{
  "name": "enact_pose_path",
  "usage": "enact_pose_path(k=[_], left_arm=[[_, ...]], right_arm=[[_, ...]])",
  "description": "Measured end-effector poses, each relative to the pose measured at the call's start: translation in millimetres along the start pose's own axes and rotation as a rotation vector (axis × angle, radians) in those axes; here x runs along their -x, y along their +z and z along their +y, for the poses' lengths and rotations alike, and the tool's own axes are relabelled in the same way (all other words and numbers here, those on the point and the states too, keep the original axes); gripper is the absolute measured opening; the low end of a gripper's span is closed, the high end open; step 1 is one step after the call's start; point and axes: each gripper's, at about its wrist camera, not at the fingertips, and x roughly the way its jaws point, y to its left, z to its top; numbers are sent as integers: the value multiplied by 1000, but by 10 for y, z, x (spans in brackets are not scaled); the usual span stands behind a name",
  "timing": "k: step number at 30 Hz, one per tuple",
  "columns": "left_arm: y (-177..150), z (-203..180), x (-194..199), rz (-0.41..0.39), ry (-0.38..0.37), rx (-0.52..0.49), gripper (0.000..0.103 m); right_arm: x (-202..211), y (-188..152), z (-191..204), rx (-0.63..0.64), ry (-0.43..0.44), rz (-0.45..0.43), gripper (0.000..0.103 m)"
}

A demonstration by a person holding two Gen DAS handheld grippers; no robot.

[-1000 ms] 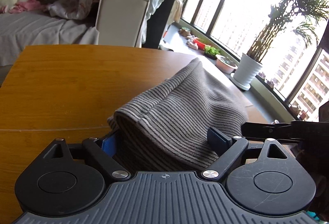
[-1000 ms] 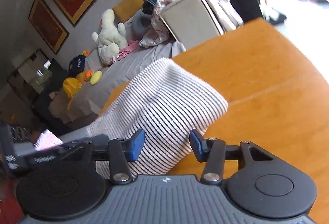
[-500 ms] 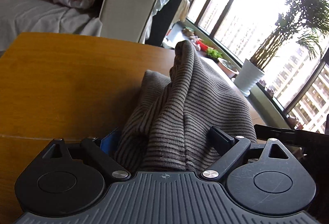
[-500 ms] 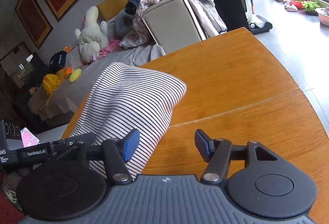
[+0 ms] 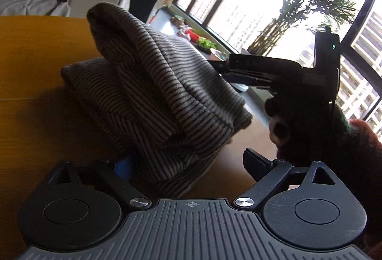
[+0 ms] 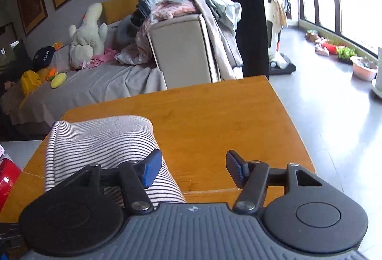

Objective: Fold clothes

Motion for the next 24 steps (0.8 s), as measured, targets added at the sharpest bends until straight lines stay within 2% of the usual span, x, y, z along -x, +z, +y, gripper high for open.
enact_pose_path(k=[1,3,6,8,9,11,13,20,21,22,24], left_arm=[[6,7,47,-7,-7,3,95],[47,85,203,-59,29,14,96],[138,299,377,-125,144,93,93],[188,451,445,-148,229,158,84],[199,496,451,-148,262,176,80],[203,533,420,-138,307,193,66],[190,536,366,-119,330,201,58],[172,458,369,-107,337,172,56],[167,447,371,-107,334,175,56],[143,424,374,-107,328,180,56],[138,415,353,-101,298,193,56]], right_arm=[[84,1,56,33,8,-22,66],[276,-73,251,138,32,-68,69],[517,-307,677,344,100,-112,69],[605,-492,919,454,142,-131,69],[591,-516,949,464,136,-131,69],[563,-566,1009,484,122,-131,69],[535,-615,1069,503,108,-131,69],[444,-772,1255,564,59,-130,69],[447,-758,1212,555,50,-131,64],[442,-746,1163,552,43,-132,52],[448,-718,1077,533,45,-134,35]])
